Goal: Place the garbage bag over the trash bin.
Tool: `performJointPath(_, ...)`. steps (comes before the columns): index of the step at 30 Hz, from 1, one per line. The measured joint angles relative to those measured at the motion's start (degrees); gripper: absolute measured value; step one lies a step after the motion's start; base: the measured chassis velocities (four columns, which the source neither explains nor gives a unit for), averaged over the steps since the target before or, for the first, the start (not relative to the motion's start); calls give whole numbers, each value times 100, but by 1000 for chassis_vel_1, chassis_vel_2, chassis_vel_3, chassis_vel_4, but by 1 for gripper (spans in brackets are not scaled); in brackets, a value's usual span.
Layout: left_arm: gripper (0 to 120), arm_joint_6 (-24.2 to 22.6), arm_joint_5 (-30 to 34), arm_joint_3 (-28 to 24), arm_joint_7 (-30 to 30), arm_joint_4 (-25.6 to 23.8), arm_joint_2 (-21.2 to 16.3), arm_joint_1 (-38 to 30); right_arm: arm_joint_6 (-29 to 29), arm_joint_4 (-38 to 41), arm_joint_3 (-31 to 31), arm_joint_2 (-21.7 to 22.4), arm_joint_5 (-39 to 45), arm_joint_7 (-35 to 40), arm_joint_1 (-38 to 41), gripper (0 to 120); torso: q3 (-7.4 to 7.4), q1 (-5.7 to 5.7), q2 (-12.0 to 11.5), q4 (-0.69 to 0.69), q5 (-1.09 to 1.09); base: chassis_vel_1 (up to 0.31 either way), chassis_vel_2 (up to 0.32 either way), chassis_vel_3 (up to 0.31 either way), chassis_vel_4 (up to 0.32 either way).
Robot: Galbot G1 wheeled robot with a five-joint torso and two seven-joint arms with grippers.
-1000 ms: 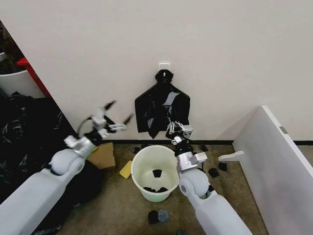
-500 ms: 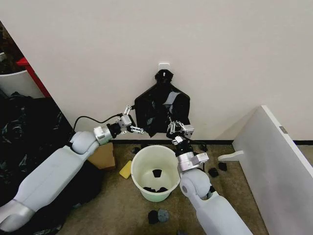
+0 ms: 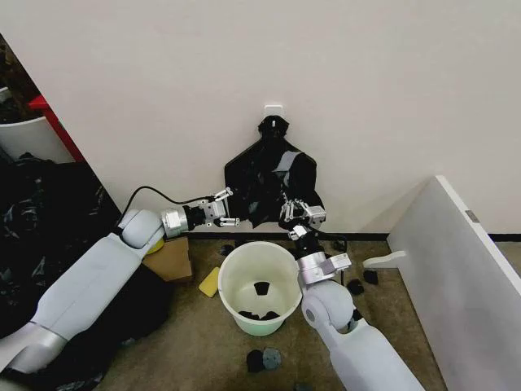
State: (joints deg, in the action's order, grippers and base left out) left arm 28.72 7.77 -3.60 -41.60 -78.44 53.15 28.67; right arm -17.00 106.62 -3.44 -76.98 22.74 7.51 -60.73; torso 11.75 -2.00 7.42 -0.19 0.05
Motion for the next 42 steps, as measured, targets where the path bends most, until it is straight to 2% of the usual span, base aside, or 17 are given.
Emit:
performJointPath(1,41,20,-31,7,-34,40,40,-22,1,0,0,-5,-6,0,-2,0,0,0,0,0,0,0,0,0,0)
performJointPath(3,48,49,-46,33,-89,66,102,-49,1,-3,-1,-13,-22,0,-10,0,0,0,0,0,0,0,0,0,0)
performJointPath(5,50,57,-48,44,-115,67,122,-56,1,-11,-2,-13,-28,0,-13,0,0,0,0,0,0,0,0,0,0)
performJointPath(9,70,116,-69,73,-298,70,202,-73,0,-55,-7,7,-37,-1,-8,0,0,0,0,0,0,0,0,0,0)
performJointPath(11,72,129,-69,85,-365,81,230,-73,0,-67,-7,23,-36,-1,2,0,0,0,0,0,0,0,0,0,0)
performJointPath(16,94,174,-65,117,-563,155,316,-71,-3,-127,-10,75,-33,-4,52,0,0,0,0,1,0,0,0,0,0)
performJointPath(20,95,216,-149,119,-600,240,383,-100,-6,-131,-10,79,-26,-6,68,0,0,0,0,1,-1,0,0,0,0)
performJointPath(22,94,226,-190,121,-600,275,424,-121,-6,-130,-8,90,-25,-7,73,0,0,0,0,0,0,0,0,0,0)
performJointPath(25,81,228,-242,131,-581,304,454,-144,-5,-110,-8,114,-23,-7,78,0,0,0,0,0,-1,0,0,0,0)
performJointPath(27,78,228,-248,135,-569,309,456,-149,-5,-100,-8,124,-23,-7,78,0,0,0,0,0,-1,0,0,0,0)
performJointPath(32,56,228,-250,170,-491,343,460,-166,-4,-60,-11,149,-22,-7,63,0,0,0,0,0,0,0,0,0,0)
performJointPath(34,53,228,-250,175,-474,348,460,-166,-4,-55,-13,152,-22,-7,58,0,0,0,0,0,0,0,0,0,0)
performJointPath(38,34,228,-245,206,-395,374,467,-164,-2,-30,-19,162,-24,-7,31,0,0,0,1,0,0,0,0,0,0)
performJointPath(41,32,227,-245,223,-362,377,468,-153,-1,-19,-22,167,-24,-7,17,0,0,0,1,0,0,0,0,0,0)
performJointPath(42,25,224,-245,236,-332,378,467,-141,-1,-15,-26,170,-24,-6,9,0,0,0,1,0,0,0,0,0,0)
